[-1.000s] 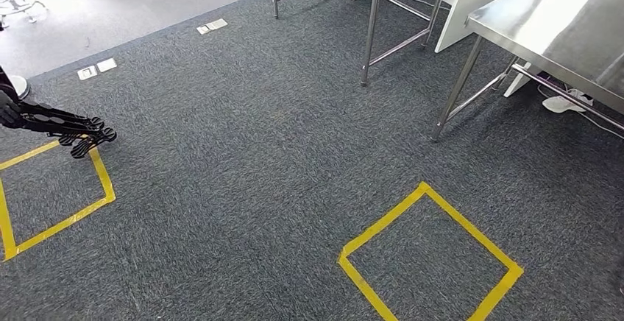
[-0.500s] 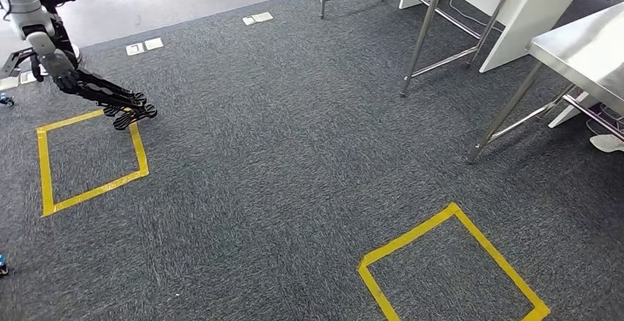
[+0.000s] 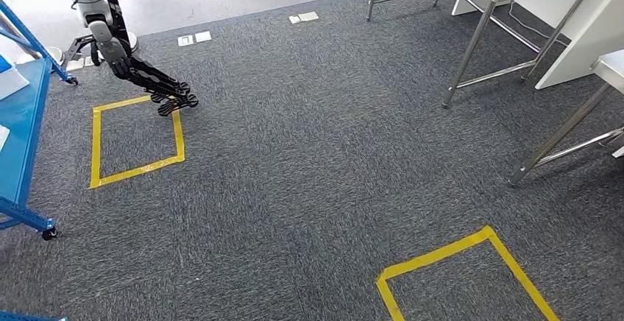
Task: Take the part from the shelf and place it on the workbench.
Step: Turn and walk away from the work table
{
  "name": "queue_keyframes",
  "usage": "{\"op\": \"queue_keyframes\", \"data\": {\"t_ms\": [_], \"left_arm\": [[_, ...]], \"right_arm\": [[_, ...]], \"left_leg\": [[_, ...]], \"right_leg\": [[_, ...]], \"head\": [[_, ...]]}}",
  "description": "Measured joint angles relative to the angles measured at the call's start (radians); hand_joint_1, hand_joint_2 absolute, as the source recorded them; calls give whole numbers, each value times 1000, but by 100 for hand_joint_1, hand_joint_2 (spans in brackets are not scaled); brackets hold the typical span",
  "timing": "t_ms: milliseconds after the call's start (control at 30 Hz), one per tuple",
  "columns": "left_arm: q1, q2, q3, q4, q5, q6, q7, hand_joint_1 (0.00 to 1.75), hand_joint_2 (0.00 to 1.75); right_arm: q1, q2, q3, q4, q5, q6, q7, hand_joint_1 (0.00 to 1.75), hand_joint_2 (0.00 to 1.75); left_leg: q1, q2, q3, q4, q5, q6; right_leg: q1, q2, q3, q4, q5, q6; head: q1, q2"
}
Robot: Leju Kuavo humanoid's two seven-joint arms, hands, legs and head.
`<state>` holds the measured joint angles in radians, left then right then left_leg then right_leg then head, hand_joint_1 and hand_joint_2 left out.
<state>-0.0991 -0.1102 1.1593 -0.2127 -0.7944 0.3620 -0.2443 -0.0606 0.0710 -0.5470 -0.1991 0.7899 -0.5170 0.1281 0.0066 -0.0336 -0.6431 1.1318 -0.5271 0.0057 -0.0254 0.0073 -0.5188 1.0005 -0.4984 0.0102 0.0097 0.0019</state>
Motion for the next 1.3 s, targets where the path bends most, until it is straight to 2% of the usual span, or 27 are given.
{"op": "queue_keyframes", "data": {"t_ms": [67,100,133,167,233,300,400,467,500,533,600,633,667,700,767,800,833,867,933,1000,1067,1100,1133,1167,1200,1233,1300], "left_arm": [[-1,0,0,0,0,0,0,0,0],[0,0,0,0,0,0,0,0,0],[1,0,0,0,0,0,1,0,0],[2,0,0,0,0,0,1,0,0],[0,0,1,0,1,0,2,0,0],[-3,-2,1,0,0,1,2,0,0],[-2,-2,1,0,0,2,3,0,0],[-2,-2,1,0,0,3,4,0,0],[-2,-2,1,0,0,3,4,0,0],[-3,-1,1,0,0,3,4,0,0],[-4,0,1,0,-1,3,4,0,0],[-3,0,1,0,-1,3,4,0,0],[-3,-1,1,0,-1,3,5,0,0],[-2,-1,2,0,-1,2,5,0,0],[-2,-2,2,0,-1,2,5,0,0],[-2,-1,3,0,-1,2,5,0,0],[-2,-1,3,0,-1,2,5,0,0],[-2,-1,3,0,-1,2,5,0,0],[2,0,4,0,-1,2,5,0,0],[5,-1,4,0,-1,3,5,0,0],[3,-2,4,0,-1,4,6,0,0],[2,-2,4,1,-1,5,7,0,0],[2,-2,4,1,0,7,8,0,0],[3,-2,5,1,0,8,8,0,0],[4,-2,5,1,1,9,9,0,0],[4,-2,5,1,2,10,9,0,0],[3,-2,6,1,2,12,9,0,0]], "right_arm": [[3,0,0,0,2,1,0,0,0],[3,0,0,0,4,1,0,0,0],[3,0,0,0,6,2,0,0,0],[2,0,0,0,9,2,0,0,0],[0,0,0,0,14,3,1,0,0],[-1,0,0,0,17,3,2,0,0],[-7,0,0,0,18,3,4,0,0],[-9,1,1,0,19,3,5,0,0],[-9,1,1,0,19,3,5,0,0],[-8,2,1,0,19,3,5,0,0],[-4,4,1,0,18,3,6,0,0],[-3,3,0,0,17,3,7,0,0],[-1,3,0,0,16,3,7,0,0],[-1,3,0,0,16,3,6,0,0],[0,3,0,0,17,4,4,0,0],[-1,3,0,0,18,4,3,0,0],[-1,3,0,0,19,4,2,0,0],[-2,4,0,0,19,4,1,0,0],[-4,4,0,0,21,4,0,0,0],[-6,4,0,0,25,4,0,0,0],[-3,3,0,0,29,6,0,0,0],[-1,3,0,0,31,7,0,0,0],[0,3,0,0,32,8,0,0,0],[1,2,0,0,34,9,0,0,0],[0,2,0,0,36,10,0,0,0],[-1,2,0,0,38,11,0,0,0],[-2,2,0,0,40,12,0,0,0]], "left_leg": [[5,18,-64,127,-56,-7],[7,20,-81,160,-61,-10],[10,23,-80,157,-48,-12],[12,30,-58,113,-19,-13],[13,67,13,-19,39,-12],[7,89,54,-93,58,-4],[-3,64,58,-106,57,18],[-1,49,65,-117,65,33],[0,43,67,-121,68,38],[0,36,66,-122,70,41],[0,16,64,-122,71,45],[-1,3,63,-121,70,45],[-1,-9,64,-121,70,45],[0,-22,65,-121,70,45],[0,-46,67,-118,69,39],[-2,-56,67,-116,68,34],[-3,-65,66,-115,66,29],[-5,-72,65,-115,66,23],[-1,-81,62,-115,67,13],[2,-49,44,-80,42,5],[3,1,-8,30,-23,-1],[4,13,-42,98,-54,-4],[5,18,-67,148,-70,-6],[6,22,-76,165,-68,-7],[7,26,-65,143,-47,-7],[7,35,-35,87,-15,-6],[5,72,36,-45,37,0]], "right_leg": [[6,-27,0,0,-4,-7],[7,-40,1,0,-5,-8],[8,-51,2,1,-7,-9],[8,-61,4,1,-9,-9],[11,-78,9,2,-15,-2],[18,-93,11,3,-24,10],[22,-110,22,3,-32,27],[20,-87,18,26,-49,33],[18,-63,1,60,-66,31],[16,-43,-24,112,-90,26],[13,-18,-95,245,-139,22],[13,-14,-121,289,-148,25],[12,-11,-130,296,-141,33],[10,-9,-117,261,-117,43],[1,15,-60,121,-53,64],[-2,29,-36,62,-29,64],[-3,39,-22,27,-15,59],[0,41,-18,15,-10,51],[0,26,-12,12,-4,31],[-3,8,-7,7,1,14],[1,-12,-6,6,1,2],[4,-24,-6,6,-1,-2],[7,-36,-6,6,-2,-4],[9,-48,-6,6,-3,-5],[10,-57,-5,6,-5,-6],[10,-66,-3,6,-6,-6],[15,-81,1,7,-11,-2]], "head": [[-1,0],[-1,0],[-1,0],[-1,0],[-1,0],[1,0],[4,0],[4,0],[5,0],[5,0],[6,0],[6,0],[7,0],[7,0],[7,0],[7,0],[6,0],[6,0],[5,0],[3,0],[1,0],[1,0],[1,0],[1,0],[1,0],[1,0],[1,0]]}}
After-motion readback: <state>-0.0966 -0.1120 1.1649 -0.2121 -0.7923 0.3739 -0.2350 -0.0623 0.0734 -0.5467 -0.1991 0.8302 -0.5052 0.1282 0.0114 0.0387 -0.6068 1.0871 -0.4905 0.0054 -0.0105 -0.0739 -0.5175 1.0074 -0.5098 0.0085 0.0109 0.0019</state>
